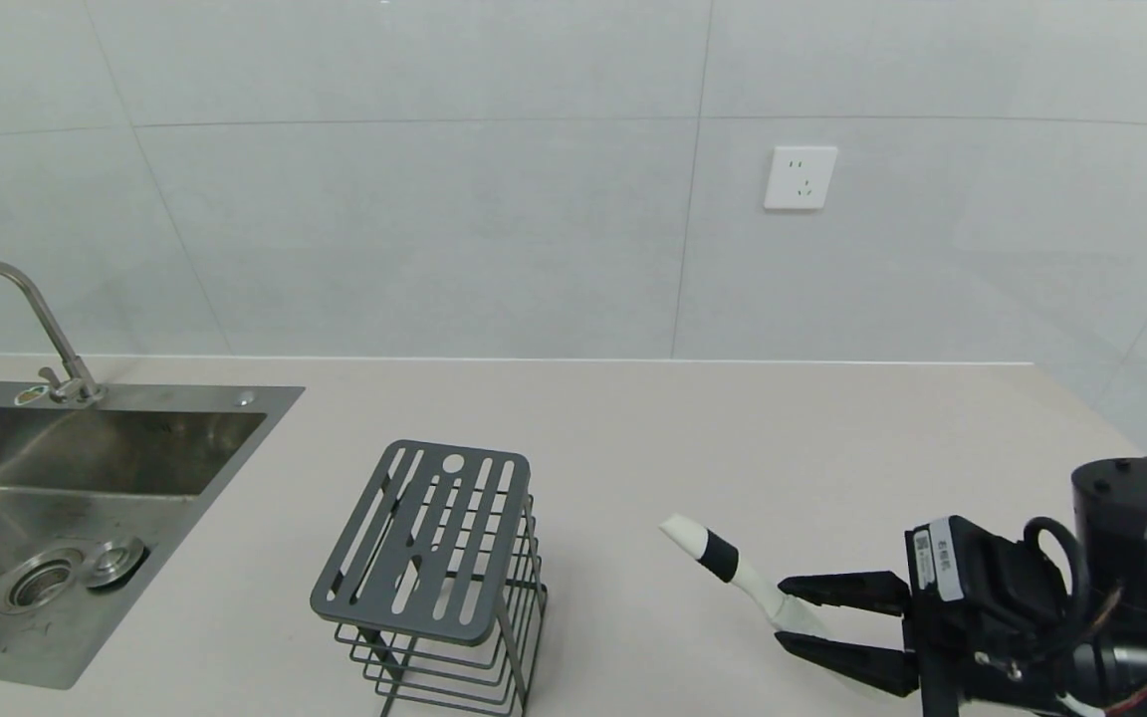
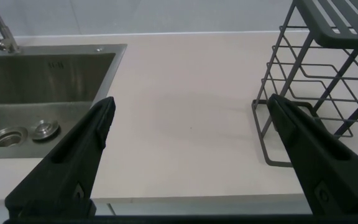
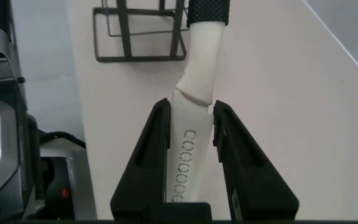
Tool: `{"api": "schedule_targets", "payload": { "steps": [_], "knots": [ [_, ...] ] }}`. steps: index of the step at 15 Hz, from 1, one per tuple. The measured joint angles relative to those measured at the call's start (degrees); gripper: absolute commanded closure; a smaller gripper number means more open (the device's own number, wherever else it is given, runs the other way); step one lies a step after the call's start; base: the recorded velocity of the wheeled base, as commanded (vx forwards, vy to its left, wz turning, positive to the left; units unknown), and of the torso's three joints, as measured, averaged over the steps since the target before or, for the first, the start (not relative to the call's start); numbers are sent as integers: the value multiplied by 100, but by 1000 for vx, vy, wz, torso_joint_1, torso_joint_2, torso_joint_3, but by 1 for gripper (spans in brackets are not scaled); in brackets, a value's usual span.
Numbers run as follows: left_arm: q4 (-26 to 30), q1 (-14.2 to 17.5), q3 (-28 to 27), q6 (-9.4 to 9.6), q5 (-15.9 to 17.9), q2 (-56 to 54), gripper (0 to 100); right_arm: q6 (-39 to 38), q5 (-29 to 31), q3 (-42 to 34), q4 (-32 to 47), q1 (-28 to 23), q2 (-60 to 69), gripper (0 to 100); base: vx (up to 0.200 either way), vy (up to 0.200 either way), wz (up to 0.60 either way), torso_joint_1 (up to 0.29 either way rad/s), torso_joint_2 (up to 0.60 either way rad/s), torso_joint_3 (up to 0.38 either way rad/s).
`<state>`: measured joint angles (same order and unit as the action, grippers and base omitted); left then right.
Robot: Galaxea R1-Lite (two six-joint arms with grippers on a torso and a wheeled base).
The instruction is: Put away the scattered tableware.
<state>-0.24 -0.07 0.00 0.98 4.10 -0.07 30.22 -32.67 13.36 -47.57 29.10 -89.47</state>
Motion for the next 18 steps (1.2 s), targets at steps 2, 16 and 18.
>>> {"api": "schedule_targets", "payload": {
  "steps": [2,16,18],
  "knots": [
    [2,-2,0,-27,17,0,0,23,22,-149,17,-33,154,100,0,0,0,0,0,0],
    [-1150,-69,-678,79,1112,323,0,-37,-246,-339,35,-107,510,100,0,0,0,0,0,0],
    [-1152,-201,-1058,11,1360,788,0,-34,-258,-328,33,-110,518,100,0,0,0,0,0,0]
  ]
}}
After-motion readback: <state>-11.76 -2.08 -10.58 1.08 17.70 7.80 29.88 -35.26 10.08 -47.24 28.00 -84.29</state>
